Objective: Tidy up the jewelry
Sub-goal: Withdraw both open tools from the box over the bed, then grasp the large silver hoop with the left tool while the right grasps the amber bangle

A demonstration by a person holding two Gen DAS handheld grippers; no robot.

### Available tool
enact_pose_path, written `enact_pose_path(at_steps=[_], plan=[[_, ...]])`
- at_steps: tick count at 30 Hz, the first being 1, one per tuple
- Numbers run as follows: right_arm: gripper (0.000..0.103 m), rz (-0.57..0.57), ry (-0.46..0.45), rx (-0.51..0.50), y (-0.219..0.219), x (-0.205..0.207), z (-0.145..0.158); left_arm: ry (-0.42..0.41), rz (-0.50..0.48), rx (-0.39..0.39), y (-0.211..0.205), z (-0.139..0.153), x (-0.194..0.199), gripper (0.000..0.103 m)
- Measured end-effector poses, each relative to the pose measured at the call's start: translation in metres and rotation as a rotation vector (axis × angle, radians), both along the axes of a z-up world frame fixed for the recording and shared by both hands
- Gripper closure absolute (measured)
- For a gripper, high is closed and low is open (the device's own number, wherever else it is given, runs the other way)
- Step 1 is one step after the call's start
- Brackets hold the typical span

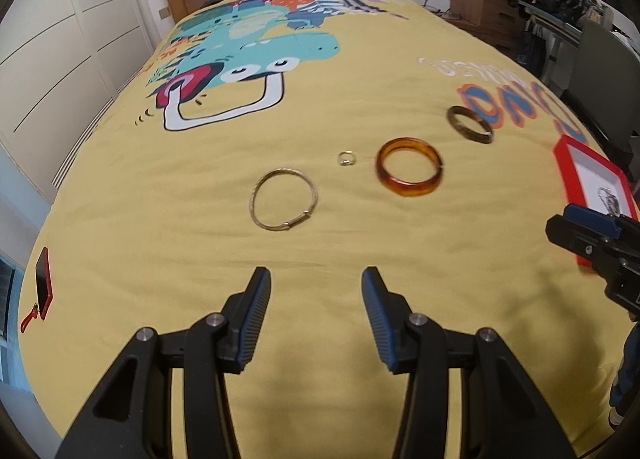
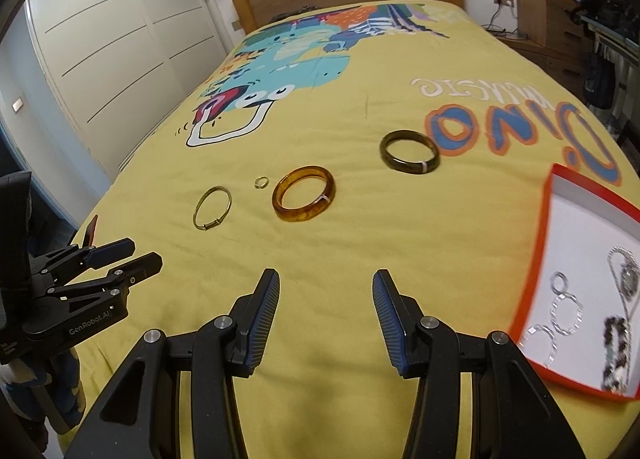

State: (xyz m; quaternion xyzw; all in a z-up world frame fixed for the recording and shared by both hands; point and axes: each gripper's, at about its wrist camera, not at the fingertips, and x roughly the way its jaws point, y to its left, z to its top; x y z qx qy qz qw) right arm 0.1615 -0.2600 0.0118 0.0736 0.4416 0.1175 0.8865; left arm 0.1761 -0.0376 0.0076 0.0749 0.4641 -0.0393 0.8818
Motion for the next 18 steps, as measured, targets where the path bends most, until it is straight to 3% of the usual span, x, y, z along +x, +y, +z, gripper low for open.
enact_pose_path(at_steps=[11, 18], plan=[[0.054, 0.035, 0.017, -0.011, 0.018, 0.042, -0.015, 0.044, 0.062, 0.013, 0.031, -0.026, 0.037, 0.057], [0.053, 0.043, 0.021, -0.019, 0.024, 0.065, -0.022, 0.062, 0.114, 0.0, 0.056, -0.038, 0.062, 0.051]])
